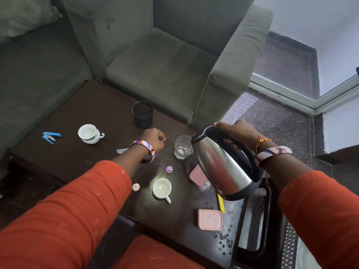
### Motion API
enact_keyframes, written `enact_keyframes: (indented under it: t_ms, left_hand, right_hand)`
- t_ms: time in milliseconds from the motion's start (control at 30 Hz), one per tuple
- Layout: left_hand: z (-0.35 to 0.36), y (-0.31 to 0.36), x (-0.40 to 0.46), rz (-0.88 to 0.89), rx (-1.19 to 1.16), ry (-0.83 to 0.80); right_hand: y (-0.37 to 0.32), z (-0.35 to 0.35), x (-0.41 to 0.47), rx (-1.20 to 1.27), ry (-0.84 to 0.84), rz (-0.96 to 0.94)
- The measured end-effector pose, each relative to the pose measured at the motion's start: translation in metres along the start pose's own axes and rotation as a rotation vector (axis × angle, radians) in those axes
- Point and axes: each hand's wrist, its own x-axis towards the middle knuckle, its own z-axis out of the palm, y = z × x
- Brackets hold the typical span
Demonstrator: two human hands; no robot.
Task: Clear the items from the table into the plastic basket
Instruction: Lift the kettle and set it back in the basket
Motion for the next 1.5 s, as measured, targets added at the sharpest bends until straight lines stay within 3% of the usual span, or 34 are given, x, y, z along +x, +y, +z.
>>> enact_keyframes:
  t_ms: [1500]
  left_hand:
    - [0.002, -0.001, -0.004, 0.037, 0.040, -0.015]
  right_hand:
    - [-0.009, 0.001, -0.016, -0.136, 0.041, -0.058]
